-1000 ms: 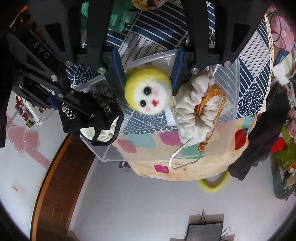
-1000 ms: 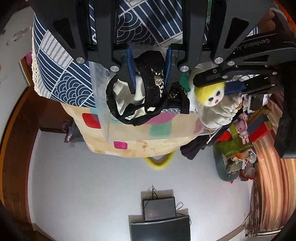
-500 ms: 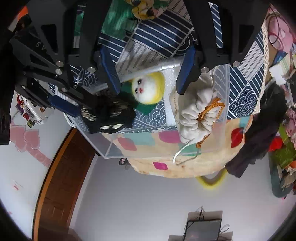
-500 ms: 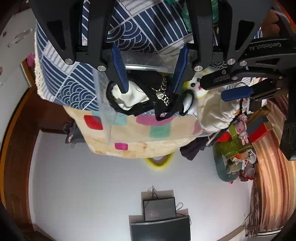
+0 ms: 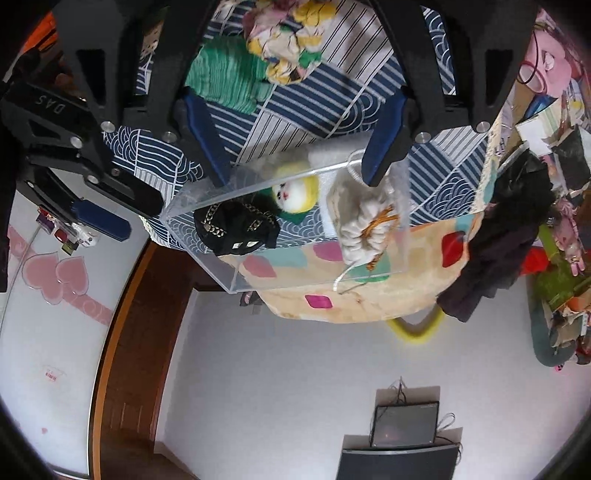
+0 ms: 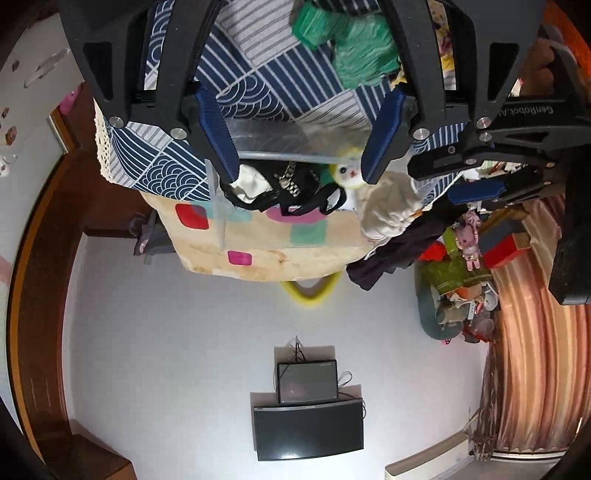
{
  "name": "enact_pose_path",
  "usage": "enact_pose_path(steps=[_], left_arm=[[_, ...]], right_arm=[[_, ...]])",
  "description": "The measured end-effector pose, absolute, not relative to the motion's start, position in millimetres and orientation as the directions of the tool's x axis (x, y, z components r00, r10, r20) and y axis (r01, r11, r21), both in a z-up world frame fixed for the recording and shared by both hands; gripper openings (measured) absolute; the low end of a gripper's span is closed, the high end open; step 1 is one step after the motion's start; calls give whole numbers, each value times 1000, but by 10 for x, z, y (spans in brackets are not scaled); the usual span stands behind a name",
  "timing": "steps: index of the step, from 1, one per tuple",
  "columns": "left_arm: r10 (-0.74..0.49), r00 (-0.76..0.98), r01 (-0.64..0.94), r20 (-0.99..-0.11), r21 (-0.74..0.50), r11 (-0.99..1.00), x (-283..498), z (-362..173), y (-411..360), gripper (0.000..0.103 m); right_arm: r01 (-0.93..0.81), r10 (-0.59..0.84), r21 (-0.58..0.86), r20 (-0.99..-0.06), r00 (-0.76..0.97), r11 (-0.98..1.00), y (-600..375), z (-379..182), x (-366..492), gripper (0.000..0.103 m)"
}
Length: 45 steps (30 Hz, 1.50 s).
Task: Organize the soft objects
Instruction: 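Grasp the green knit glove with the right tool while the left grasps the floral cloth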
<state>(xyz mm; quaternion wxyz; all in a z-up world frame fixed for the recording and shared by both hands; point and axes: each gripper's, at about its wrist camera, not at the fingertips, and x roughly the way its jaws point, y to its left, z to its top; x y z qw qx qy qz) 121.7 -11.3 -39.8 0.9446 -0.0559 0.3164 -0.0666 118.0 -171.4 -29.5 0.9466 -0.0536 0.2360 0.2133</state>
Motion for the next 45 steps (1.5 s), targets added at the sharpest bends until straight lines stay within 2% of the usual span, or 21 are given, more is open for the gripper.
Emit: enact_pose_path(steps=[7, 19, 21, 22, 24, 25, 26, 30, 33, 35, 40, 43, 45], left_arm=[[-139, 783, 70, -607, -136, 988, 967, -567, -43, 80], [-151, 674, 69, -723, -142, 988, 804, -1199, -105, 80], [-158, 659, 71, -735, -149, 986, 795, -1286, -145, 80], [-166, 649, 74, -743, -156, 985, 802, -1326, -162, 80], [-174, 633, 76, -755, -163, 984, 814, -1399, -193, 80], [-180, 626, 82, -758, -166, 983, 816, -1437, -217, 80], [-185, 624, 86, -759, -168, 982, 819, -1452, -231, 80], [-237, 609, 124, -757, -204, 971, 824, -1499, -268, 79], [-251, 602, 123, -758, -222, 967, 835, -1524, -260, 66], [-247, 605, 127, -757, -214, 969, 833, -1511, -271, 49], [-266, 607, 156, -749, -215, 964, 812, -1484, -319, 20], [-252, 619, 157, -743, -198, 968, 783, -1441, -334, 13], [-242, 634, 156, -734, -186, 970, 760, -1389, -327, 12]], right_arm=[[-426, 365, 0, -516, 775, 905, -1683, -527, 1046, 69], [-459, 331, 6, -700, 632, 889, -1438, -1243, 1103, 69], [-464, 332, 17, -721, 608, 886, -1450, -1339, 1101, 64], [-472, 350, 41, -728, 590, 881, -1463, -1383, 1118, 52], [-482, 377, 69, -723, 579, 873, -1490, -1388, 1097, 41], [-489, 382, 69, -721, 578, 870, -1495, -1377, 1087, 29], [-497, 391, 73, -719, 574, 865, -1497, -1364, 1073, 22], [-495, 369, 31, -707, 603, 868, -1488, -1305, 1004, 18], [-475, 344, -3, -685, 642, 880, -1514, -1223, 985, 17], [-452, 327, -15, -668, 668, 892, -1567, -1156, 985, 17], [-414, 307, -24, -633, 711, 910, -1630, -1016, 997, 17], [-406, 305, -25, -618, 725, 913, -1641, -936, 1003, 17], [-404, 307, -25, -609, 731, 914, -1629, -895, 1007, 17]])
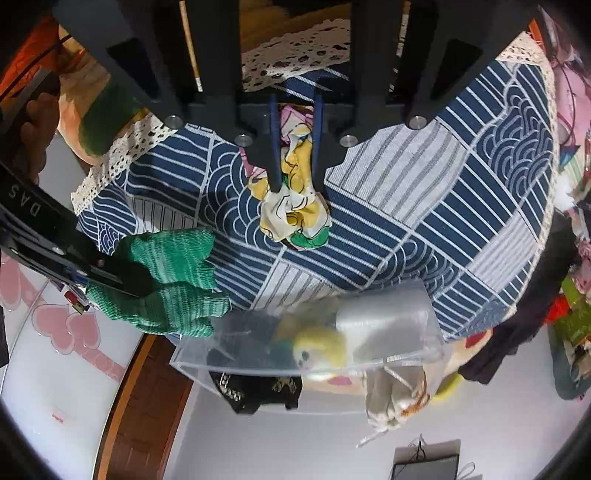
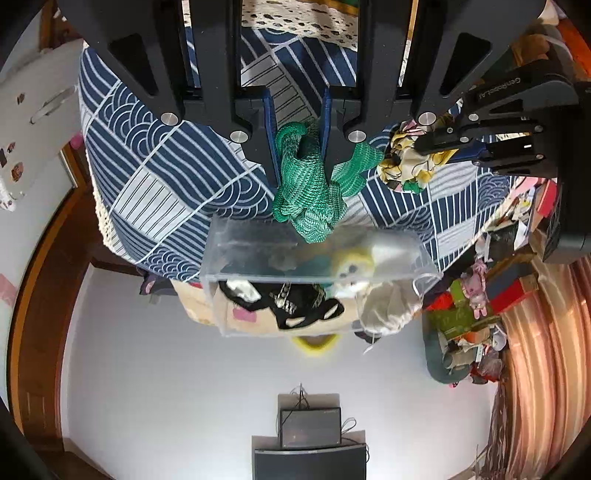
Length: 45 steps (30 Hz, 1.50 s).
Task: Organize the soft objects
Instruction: 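Grasp the green knit glove with the right tool while the left grasps the floral cloth, then lower the floral cloth into the box with the left tool while the right drops the green glove in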
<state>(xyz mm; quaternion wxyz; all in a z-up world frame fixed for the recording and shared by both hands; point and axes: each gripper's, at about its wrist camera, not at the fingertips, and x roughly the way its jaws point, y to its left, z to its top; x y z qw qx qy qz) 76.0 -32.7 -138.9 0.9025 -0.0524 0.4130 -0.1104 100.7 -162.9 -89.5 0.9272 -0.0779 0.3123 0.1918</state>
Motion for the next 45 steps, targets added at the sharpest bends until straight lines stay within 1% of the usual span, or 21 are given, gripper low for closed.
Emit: enact_pose_path(steps=[9, 21, 27, 31, 34, 37, 43, 45], left_arm=[[-201, 722, 127, -662, -159, 979, 719, -1003, -151, 12], [-156, 829, 110, -537, -117, 987, 1120, -419, -75, 12], [-158, 844, 122, -512, -104, 987, 1420, -309, -139, 12], [-170, 839, 133, -516, -108, 985, 1638, -338, -161, 12], [-152, 830, 114, -537, -104, 988, 1835, -426, -151, 12], [-168, 805, 116, -569, -127, 985, 2040, -538, -141, 12], [-150, 765, 97, -626, -118, 988, 2247, -737, -171, 13], [-140, 753, 82, -643, -119, 989, 2275, -789, -177, 19]], right_arm=[[-395, 315, -31, -547, 776, 918, -1677, -615, 1025, 17], [-384, 340, -4, -457, 822, 923, -1602, -333, 1383, 17], [-369, 337, 4, -418, 844, 929, -1503, -242, 1598, 17], [-358, 323, -9, -411, 853, 934, -1374, -246, 1782, 17], [-347, 309, -13, -422, 852, 938, -1294, -300, 1913, 17], [-343, 306, 5, -462, 832, 939, -1258, -419, 2058, 17], [-348, 308, 47, -584, 751, 936, -1245, -741, 2298, 18], [-347, 298, 42, -614, 731, 937, -1243, -817, 2322, 21]])
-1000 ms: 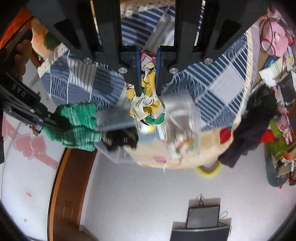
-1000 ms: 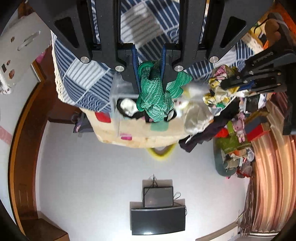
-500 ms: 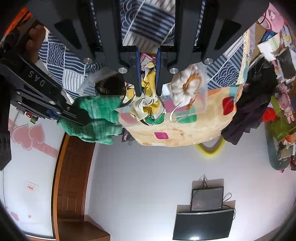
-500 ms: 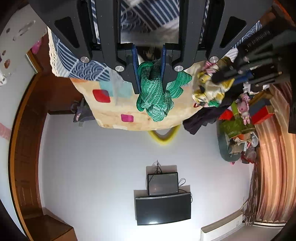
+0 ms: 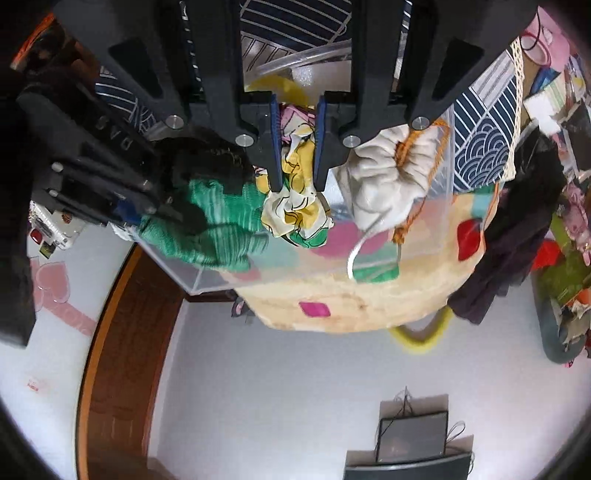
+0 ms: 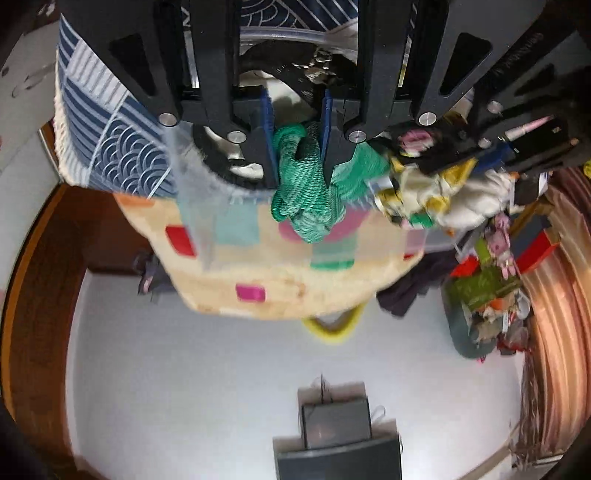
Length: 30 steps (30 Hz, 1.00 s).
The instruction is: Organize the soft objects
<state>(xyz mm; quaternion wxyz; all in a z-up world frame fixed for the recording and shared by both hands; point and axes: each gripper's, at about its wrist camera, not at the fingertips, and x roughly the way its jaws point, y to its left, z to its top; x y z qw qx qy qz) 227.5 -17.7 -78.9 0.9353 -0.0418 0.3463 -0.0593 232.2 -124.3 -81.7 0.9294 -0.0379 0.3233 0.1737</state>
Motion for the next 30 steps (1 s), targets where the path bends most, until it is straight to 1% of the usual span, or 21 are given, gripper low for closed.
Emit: enact_pose_path(steps=[2, 3, 4, 5, 13, 16, 18, 20, 21, 22, 23, 24, 25, 27, 28, 29, 30], left_arm=[[-139, 755, 80, -641, -120, 989, 2253, -799, -178, 31], [-143, 758, 82, -637, -124, 989, 2231, -789, -176, 34], [-145, 761, 83, -632, -127, 989, 2206, -779, -170, 38], [-148, 764, 84, -628, -129, 988, 2181, -768, -163, 40], [-167, 798, 95, -580, -151, 984, 1919, -540, -116, 41], [-167, 817, 103, -553, -145, 984, 1770, -414, -114, 41], [-156, 836, 100, -527, -133, 986, 1646, -323, -111, 45], [-154, 851, 101, -502, -131, 986, 1522, -239, -100, 50], [-155, 861, 104, -485, -131, 986, 1441, -187, -94, 51], [-152, 868, 103, -472, -128, 986, 1384, -145, -89, 53], [-147, 874, 101, -463, -123, 987, 1332, -115, -84, 59], [-137, 880, 95, -454, -113, 989, 1261, -77, -82, 63], [-130, 884, 91, -448, -108, 990, 1211, -52, -80, 68], [-116, 899, 81, -423, -98, 992, 1049, 10, -79, 72], [-113, 902, 80, -417, -95, 992, 993, 24, -81, 76], [-108, 908, 77, -405, -91, 993, 904, 47, -79, 82], [-105, 911, 75, -399, -90, 993, 866, 58, -70, 85]], right_arm=[[-342, 282, 22, -618, 734, 940, -1258, -827, 2304, 21], [-343, 280, 17, -615, 737, 939, -1266, -811, 2272, 22], [-344, 279, 12, -612, 740, 939, -1280, -782, 2237, 25], [-343, 276, 7, -607, 745, 939, -1298, -748, 2223, 29], [-344, 280, -25, -524, 804, 939, -1435, -396, 1835, 50], [-342, 282, -40, -480, 830, 939, -1484, -250, 1674, 54], [-345, 289, -44, -453, 844, 938, -1481, -166, 1612, 58], [-346, 296, -50, -414, 861, 937, -1504, -68, 1508, 66], [-347, 300, -51, -397, 868, 936, -1506, -34, 1463, 68], [-352, 308, -50, -379, 873, 935, -1516, -2, 1410, 72], [-362, 322, -45, -364, 874, 931, -1526, 22, 1346, 79], [-372, 335, -41, -351, 874, 927, -1525, 40, 1289, 83], [-375, 342, -38, -330, 880, 926, -1539, 66, 1202, 84], [-374, 346, -37, -306, 887, 927, -1525, 75, 1141, 88], [-378, 352, -32, -293, 889, 925, -1532, 87, 1087, 92], [-382, 360, -28, -283, 889, 924, -1533, 88, 1046, 97], [-385, 365, -23, -273, 890, 923, -1542, 93, 1011, 98]])
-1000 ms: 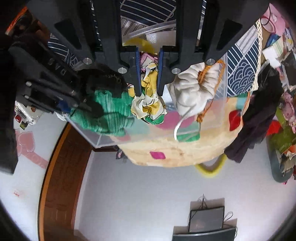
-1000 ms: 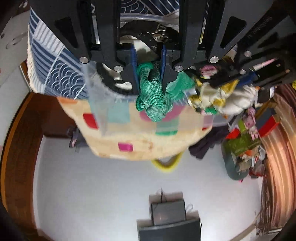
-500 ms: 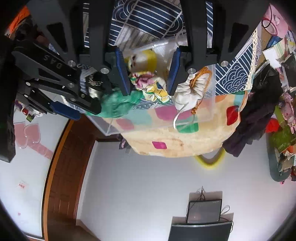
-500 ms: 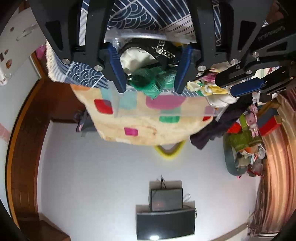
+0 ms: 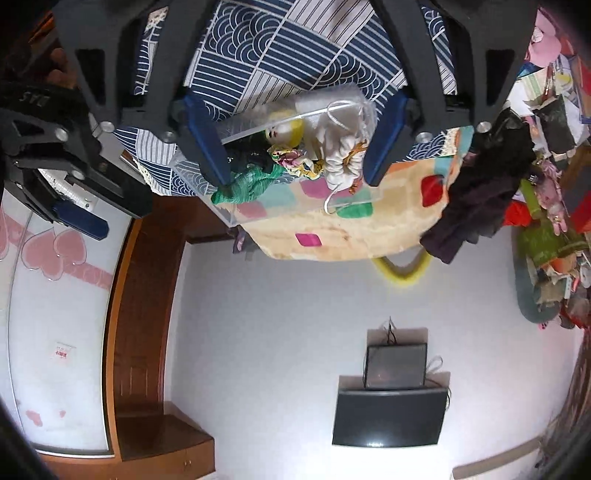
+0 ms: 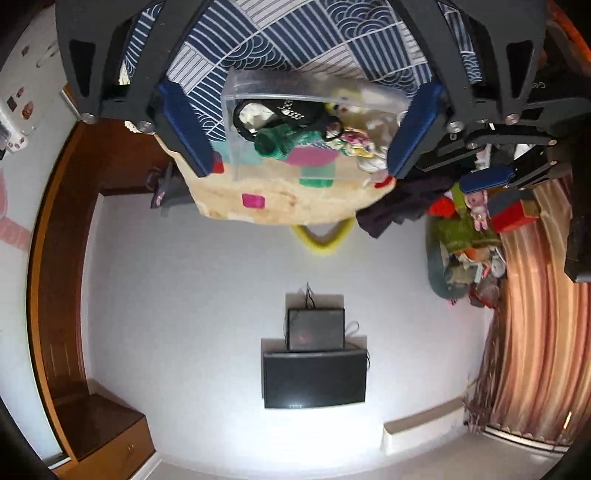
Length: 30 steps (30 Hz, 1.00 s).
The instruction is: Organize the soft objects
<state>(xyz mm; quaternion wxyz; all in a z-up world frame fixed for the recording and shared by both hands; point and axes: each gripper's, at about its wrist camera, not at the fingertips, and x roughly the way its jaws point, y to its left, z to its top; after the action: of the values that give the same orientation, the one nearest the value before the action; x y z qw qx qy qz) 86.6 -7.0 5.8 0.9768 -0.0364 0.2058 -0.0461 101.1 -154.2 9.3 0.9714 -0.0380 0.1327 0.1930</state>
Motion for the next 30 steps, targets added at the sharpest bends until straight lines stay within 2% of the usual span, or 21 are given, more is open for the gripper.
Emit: enact_pose_path(steps=[2, 5, 14, 30], left_arm=[[-88, 922, 60, -378, -87, 994, 734, 85, -56, 94], [-79, 934, 51, -349, -90, 995, 575, 126, -31, 100], [-79, 949, 61, -305, -67, 996, 286, 190, -52, 103], [-65, 948, 51, -312, -54, 997, 274, 118, -117, 103]], right_arm=[[-391, 375, -15, -251, 892, 920, -1561, 115, 943, 103], [-382, 368, -19, -229, 901, 924, -1596, 120, 854, 103], [-353, 343, -12, -215, 914, 935, -1683, 62, 664, 103], [-348, 340, 0, -212, 916, 938, -1748, 66, 575, 103]])
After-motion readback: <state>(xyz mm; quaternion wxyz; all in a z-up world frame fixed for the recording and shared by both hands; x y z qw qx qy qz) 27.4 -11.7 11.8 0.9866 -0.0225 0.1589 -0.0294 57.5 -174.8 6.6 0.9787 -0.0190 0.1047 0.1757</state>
